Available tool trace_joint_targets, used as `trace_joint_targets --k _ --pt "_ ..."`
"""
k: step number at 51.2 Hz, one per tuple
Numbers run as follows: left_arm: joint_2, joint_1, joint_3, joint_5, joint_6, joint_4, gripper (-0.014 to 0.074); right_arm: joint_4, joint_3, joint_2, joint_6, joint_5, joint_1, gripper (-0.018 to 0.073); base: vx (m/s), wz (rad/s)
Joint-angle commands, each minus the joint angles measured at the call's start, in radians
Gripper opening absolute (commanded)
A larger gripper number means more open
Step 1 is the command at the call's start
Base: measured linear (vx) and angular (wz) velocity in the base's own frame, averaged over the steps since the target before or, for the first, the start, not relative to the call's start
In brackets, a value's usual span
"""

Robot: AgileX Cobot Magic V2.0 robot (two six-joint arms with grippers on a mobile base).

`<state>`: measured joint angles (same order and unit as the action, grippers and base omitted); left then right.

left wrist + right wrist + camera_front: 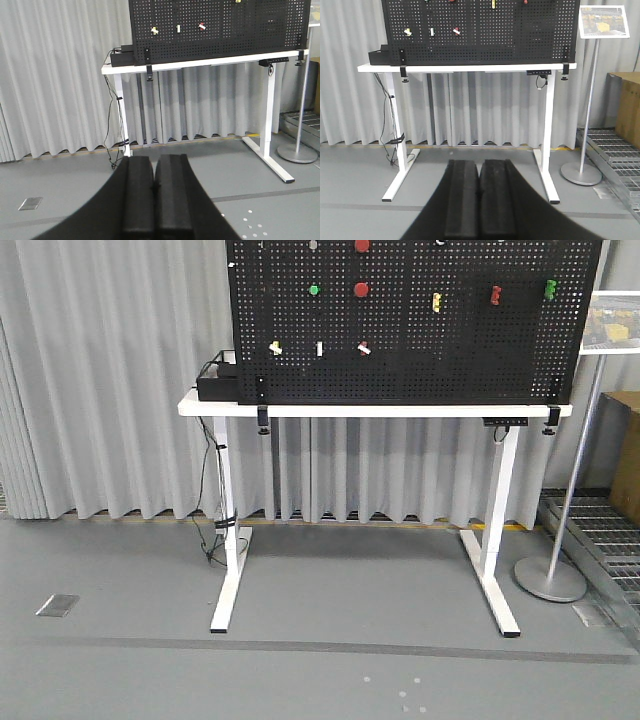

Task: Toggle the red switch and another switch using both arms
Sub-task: 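Drive the base forward up to the black pegboard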

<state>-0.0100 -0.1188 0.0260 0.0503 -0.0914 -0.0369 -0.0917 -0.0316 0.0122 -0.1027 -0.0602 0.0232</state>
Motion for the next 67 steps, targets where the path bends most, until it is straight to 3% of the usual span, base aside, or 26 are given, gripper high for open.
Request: trace_joint_targets --k 1,27,67 --pt "-0.019 0.001 0.02 -0.081 0.001 -0.01 -0.0006 -0.007 -0.005 0.006 0.006 0.087 -0.004 -0.0006 0.07 0.0" --pt "-0.019 0.001 0.02 -0.081 0.0 -0.01 -0.0006 -0.007 -0.005 0.006 0.006 0.087 -0.004 -0.0006 0.23 0.01" --pt "-0.019 0.001 0.02 -0.078 -0.003 -0.01 -0.0006 -0.007 -0.005 0.006 0.006 0.087 -0.004 -0.0006 0.43 -0.03"
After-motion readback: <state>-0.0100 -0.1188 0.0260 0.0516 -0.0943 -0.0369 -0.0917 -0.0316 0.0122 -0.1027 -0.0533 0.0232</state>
